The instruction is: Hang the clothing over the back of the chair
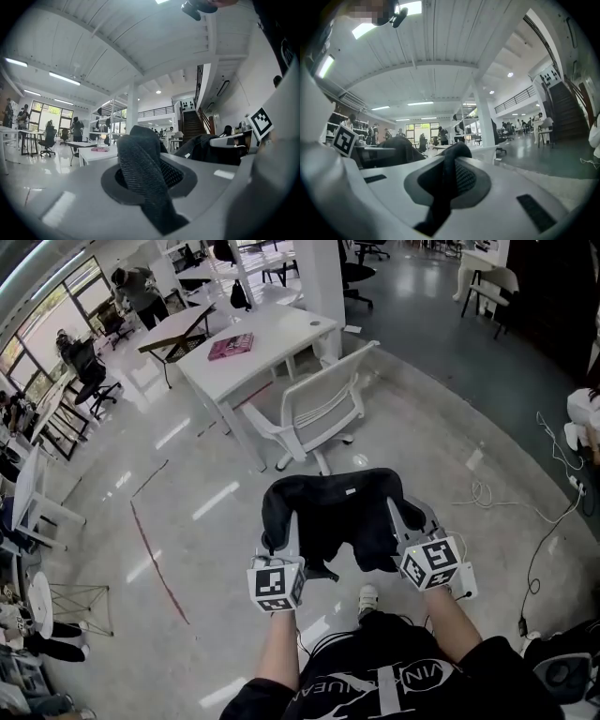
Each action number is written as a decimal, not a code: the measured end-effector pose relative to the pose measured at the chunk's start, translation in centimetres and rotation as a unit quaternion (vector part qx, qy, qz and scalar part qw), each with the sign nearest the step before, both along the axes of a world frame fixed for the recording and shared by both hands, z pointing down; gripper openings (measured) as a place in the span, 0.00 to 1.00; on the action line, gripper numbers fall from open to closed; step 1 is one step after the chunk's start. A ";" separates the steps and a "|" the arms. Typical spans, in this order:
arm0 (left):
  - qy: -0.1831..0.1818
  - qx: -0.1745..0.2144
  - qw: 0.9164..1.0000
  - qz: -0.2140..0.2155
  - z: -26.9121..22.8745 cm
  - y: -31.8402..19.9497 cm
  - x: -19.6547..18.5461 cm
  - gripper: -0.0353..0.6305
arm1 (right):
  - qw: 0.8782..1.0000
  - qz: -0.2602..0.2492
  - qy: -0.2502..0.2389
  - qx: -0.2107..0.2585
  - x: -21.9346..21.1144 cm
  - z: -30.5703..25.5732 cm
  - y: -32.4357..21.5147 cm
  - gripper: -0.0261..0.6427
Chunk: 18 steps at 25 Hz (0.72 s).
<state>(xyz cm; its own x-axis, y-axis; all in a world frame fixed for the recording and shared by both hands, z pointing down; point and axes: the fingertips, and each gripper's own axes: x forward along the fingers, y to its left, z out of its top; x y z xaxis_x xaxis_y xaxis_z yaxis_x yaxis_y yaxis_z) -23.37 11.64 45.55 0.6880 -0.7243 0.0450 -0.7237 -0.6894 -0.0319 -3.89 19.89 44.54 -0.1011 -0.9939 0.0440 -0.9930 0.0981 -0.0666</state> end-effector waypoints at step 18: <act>-0.002 0.009 1.000 -0.016 -0.8 -9.6 10.1 0.18 | 0.999 -0.028 -0.002 0.017 9.9 -1.2 -10.7 0.07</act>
